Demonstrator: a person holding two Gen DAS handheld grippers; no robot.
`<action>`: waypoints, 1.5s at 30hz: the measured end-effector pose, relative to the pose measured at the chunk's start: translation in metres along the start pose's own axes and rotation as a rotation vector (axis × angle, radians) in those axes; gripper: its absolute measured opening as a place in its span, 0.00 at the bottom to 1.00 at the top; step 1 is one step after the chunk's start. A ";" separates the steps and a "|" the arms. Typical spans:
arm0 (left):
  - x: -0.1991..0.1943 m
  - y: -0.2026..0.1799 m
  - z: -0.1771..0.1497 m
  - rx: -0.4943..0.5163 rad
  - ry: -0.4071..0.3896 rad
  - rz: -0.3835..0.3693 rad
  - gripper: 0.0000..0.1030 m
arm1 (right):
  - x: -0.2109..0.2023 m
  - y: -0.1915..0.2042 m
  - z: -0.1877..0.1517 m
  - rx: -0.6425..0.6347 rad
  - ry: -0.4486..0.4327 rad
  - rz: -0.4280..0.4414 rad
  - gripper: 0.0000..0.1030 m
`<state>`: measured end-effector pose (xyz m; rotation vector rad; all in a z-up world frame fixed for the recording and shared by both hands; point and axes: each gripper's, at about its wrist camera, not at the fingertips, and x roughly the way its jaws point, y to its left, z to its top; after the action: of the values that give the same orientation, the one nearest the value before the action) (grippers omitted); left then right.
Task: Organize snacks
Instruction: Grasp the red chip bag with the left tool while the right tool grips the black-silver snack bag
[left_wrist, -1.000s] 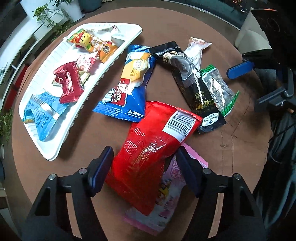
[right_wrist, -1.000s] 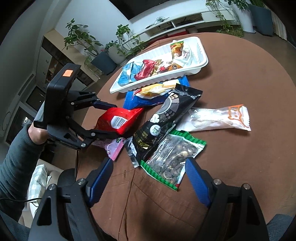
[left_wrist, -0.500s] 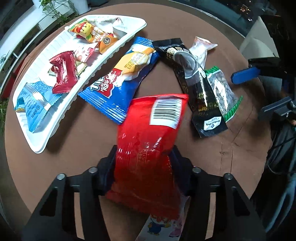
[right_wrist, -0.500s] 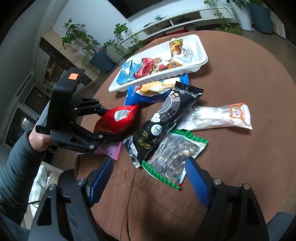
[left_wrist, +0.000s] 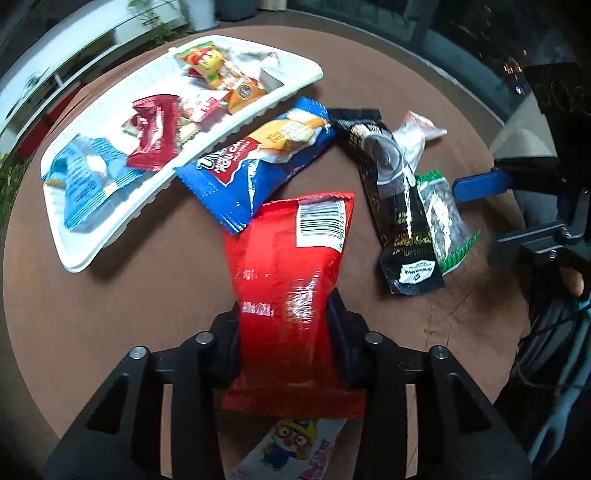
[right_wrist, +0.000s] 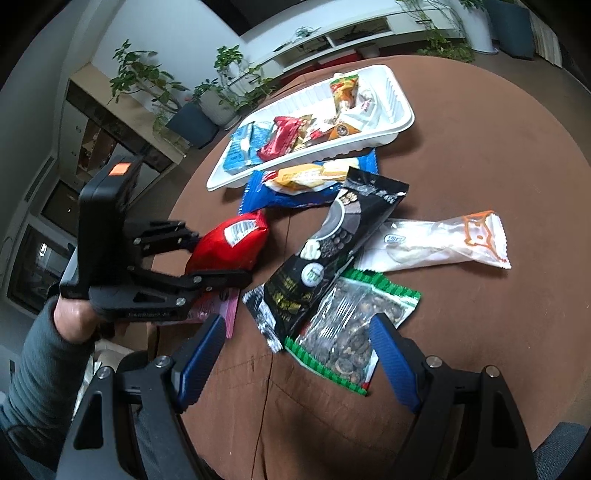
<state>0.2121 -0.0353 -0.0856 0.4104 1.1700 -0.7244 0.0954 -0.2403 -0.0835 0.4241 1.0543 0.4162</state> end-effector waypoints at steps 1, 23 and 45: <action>-0.001 0.001 -0.001 -0.012 -0.007 -0.001 0.31 | 0.001 0.000 0.002 0.010 0.001 -0.004 0.80; -0.038 0.025 -0.037 -0.260 -0.163 -0.068 0.29 | 0.047 0.025 0.040 0.041 0.106 -0.138 0.73; -0.053 0.033 -0.069 -0.448 -0.285 -0.139 0.29 | 0.080 0.061 0.037 -0.272 0.117 -0.401 0.40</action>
<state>0.1774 0.0482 -0.0632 -0.1468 1.0569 -0.5945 0.1557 -0.1523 -0.0948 -0.0574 1.1461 0.2213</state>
